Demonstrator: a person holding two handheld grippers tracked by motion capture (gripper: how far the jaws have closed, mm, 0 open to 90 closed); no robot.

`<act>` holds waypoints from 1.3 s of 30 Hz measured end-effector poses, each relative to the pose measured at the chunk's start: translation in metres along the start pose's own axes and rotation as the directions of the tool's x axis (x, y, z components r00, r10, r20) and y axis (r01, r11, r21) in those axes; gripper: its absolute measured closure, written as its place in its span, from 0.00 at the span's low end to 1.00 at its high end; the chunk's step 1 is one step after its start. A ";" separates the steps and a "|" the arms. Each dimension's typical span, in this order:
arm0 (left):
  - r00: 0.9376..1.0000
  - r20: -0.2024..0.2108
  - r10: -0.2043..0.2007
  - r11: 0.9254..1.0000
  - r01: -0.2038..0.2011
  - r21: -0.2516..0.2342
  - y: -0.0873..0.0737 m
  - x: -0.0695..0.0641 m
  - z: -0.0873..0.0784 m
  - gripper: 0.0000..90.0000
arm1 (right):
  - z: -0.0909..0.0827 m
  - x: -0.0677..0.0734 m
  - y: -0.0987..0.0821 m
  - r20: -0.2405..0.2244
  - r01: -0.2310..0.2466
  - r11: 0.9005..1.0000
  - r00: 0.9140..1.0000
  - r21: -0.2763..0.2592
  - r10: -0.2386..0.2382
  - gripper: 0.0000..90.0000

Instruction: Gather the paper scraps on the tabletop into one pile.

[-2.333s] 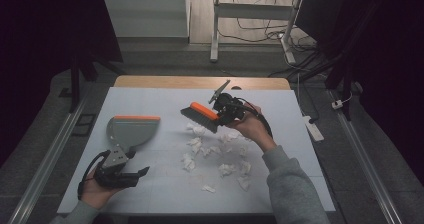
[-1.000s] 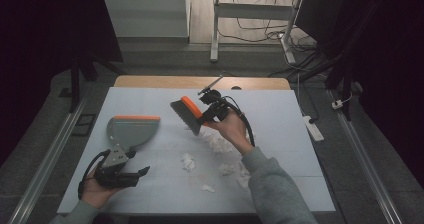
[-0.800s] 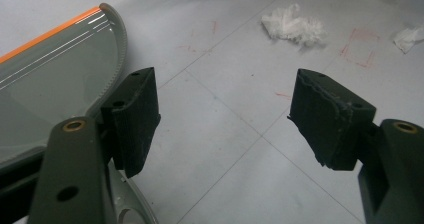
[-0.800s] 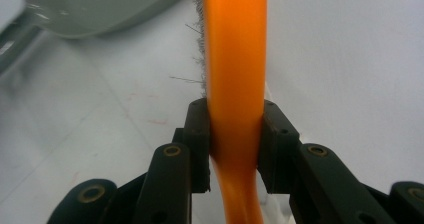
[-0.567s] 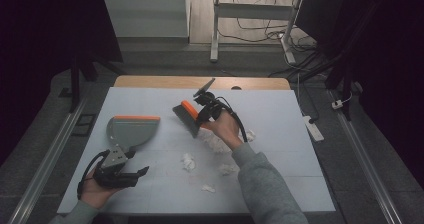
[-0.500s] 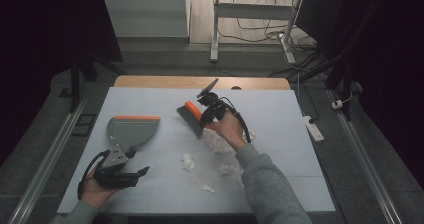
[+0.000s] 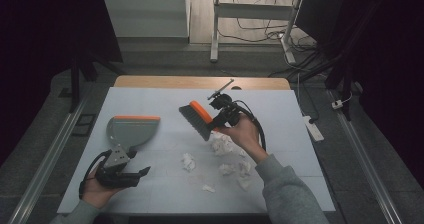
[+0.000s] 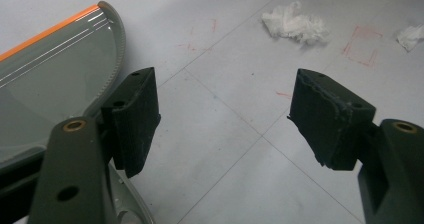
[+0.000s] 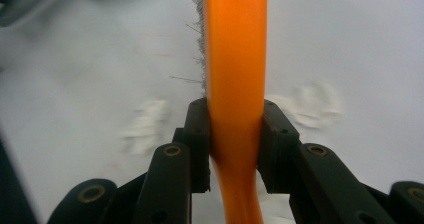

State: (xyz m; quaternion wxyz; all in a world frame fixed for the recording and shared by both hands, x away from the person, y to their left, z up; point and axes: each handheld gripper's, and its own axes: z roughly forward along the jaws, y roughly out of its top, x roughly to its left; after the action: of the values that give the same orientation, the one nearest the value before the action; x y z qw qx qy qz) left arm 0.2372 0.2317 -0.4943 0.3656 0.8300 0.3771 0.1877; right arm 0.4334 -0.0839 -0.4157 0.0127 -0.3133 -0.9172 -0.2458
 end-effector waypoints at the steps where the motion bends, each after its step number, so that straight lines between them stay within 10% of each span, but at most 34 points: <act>1: 1.000 -0.001 0.000 1.000 0.000 -0.003 0.000 0.000 0.000 0.32 | 0.001 0.007 0.000 -0.024 0.010 1.000 1.000 0.001 -0.010 0.77; 14: 1.000 -0.015 -0.009 1.000 0.009 -0.017 -0.001 0.003 -0.004 0.32 | 0.039 0.069 -0.027 -0.165 0.168 0.974 0.976 0.151 -0.143 0.77; 22: 1.000 -0.013 -0.013 1.000 0.013 -0.017 -0.002 0.003 -0.004 0.32 | 0.051 0.068 -0.029 -0.079 0.169 0.963 0.985 0.210 -0.155 0.77; 30: 1.000 -0.014 -0.010 1.000 0.010 -0.012 -0.002 0.003 -0.003 0.32 | 0.025 0.030 -0.039 0.051 0.081 0.980 0.994 0.182 -0.092 0.77; 34: 1.000 -0.012 -0.014 1.000 0.014 -0.009 -0.002 0.004 -0.002 0.32 | -0.004 0.027 -0.050 0.011 0.067 0.994 0.998 0.087 -0.069 0.77; 39: 1.000 -0.013 -0.010 1.000 0.010 -0.003 -0.002 0.003 -0.001 0.32 | -0.029 0.049 -0.067 -0.043 0.149 0.988 0.988 0.044 -0.147 0.77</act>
State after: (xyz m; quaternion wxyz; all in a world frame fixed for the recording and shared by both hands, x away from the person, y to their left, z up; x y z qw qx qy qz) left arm 0.2371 0.2353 -0.4948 0.3650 0.8265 0.3833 0.1919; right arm 0.3513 -0.1154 -0.4108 0.0201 -0.2392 -0.9429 -0.2308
